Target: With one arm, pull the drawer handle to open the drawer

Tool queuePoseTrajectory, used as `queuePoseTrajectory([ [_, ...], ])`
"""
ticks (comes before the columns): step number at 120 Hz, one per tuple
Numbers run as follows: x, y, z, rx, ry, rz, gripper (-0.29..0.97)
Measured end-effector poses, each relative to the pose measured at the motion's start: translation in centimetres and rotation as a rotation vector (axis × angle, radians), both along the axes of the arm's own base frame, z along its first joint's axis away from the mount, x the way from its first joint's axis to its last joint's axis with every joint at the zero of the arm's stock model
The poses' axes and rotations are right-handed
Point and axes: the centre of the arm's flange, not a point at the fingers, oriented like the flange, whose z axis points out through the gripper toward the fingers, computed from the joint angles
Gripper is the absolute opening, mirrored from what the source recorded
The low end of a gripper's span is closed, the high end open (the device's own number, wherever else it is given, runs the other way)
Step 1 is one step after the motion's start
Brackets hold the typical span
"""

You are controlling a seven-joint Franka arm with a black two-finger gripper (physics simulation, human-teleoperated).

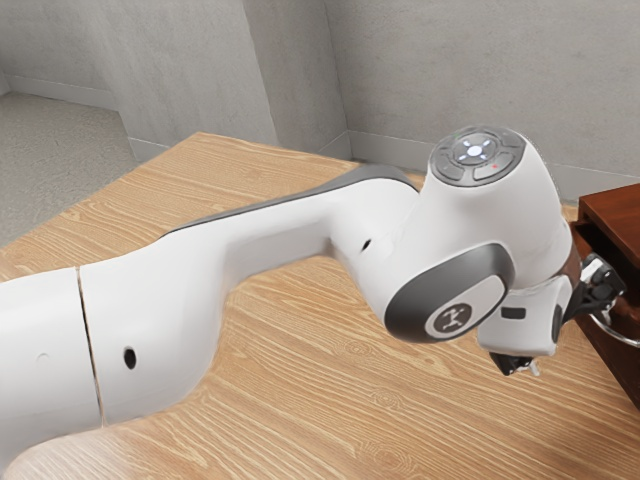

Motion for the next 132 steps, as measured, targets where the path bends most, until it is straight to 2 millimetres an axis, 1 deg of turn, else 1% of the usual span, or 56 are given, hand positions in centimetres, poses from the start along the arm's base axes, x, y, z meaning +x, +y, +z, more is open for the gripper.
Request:
queuePoseTrajectory([
  [2, -0.1, 0.1, 0.0, 0.001, 0.002, 0.001, 0.73],
  [5, -0.2, 0.3, 0.0, 0.001, 0.004, 0.002, 0.69],
  [24, -1.2, 1.2, 0.3, 0.003, 0.012, 0.010, 0.68],
  [32, -1.9, 1.8, 0.9, 0.005, 0.008, 0.013, 0.59],
  [40, -2.4, 2.4, 1.3, 0.009, 0.007, 0.016, 0.55],
  [54, -2.9, 3.0, 1.4, 0.010, 0.011, 0.021, 0.60],
  [86, -4.9, 4.3, 2.0, 0.007, 0.022, 0.029, 0.55],
  [98, -5.6, 4.8, 2.0, 0.009, 0.028, 0.031, 0.59],
  [106, -6.1, 5.2, 2.2, 0.009, 0.028, 0.032, 0.58],
  [132, -7.8, 6.1, 2.5, 0.010, 0.034, 0.033, 0.61],
])
